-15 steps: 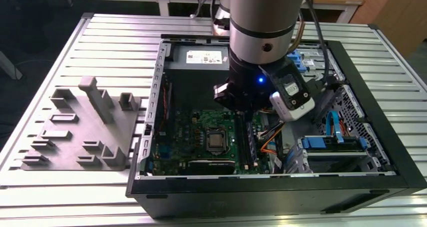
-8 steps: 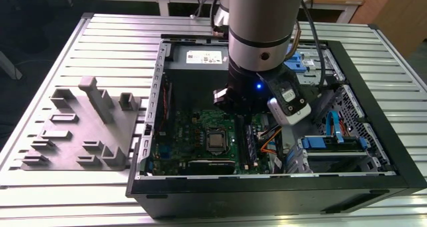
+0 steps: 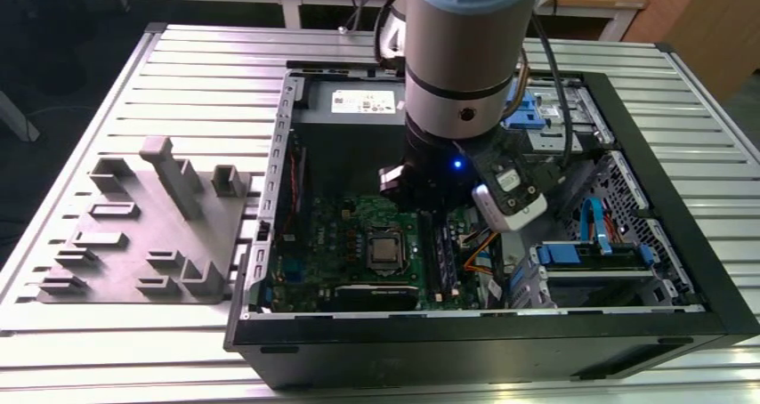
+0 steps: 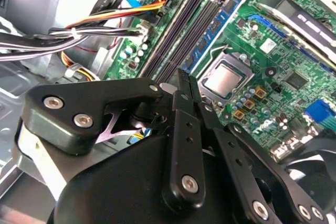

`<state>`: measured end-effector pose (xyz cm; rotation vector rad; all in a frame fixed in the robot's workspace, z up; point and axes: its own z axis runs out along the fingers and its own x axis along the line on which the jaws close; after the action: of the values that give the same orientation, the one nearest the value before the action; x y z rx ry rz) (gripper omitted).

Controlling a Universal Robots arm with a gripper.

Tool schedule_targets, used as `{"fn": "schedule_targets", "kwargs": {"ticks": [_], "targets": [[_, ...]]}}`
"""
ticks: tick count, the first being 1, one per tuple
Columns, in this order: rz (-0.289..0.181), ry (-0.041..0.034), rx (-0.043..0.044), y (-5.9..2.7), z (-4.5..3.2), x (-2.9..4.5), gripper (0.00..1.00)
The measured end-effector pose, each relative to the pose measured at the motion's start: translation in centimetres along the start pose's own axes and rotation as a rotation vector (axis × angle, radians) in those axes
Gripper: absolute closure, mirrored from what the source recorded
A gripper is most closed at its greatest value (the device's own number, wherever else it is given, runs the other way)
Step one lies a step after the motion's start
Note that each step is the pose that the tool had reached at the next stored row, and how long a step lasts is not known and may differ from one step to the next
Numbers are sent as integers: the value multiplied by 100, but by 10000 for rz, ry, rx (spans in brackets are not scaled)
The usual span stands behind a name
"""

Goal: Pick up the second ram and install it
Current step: 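Insert the second ram into the second slot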

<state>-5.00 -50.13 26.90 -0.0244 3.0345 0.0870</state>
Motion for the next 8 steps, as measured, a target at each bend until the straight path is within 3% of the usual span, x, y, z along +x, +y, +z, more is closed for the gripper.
{"fn": "schedule_targets", "kwargs": {"ticks": [5,8], "targets": [[0,-1,-4,-4,79,8,92],[1,0,-5,-5,81,9,92]]}}
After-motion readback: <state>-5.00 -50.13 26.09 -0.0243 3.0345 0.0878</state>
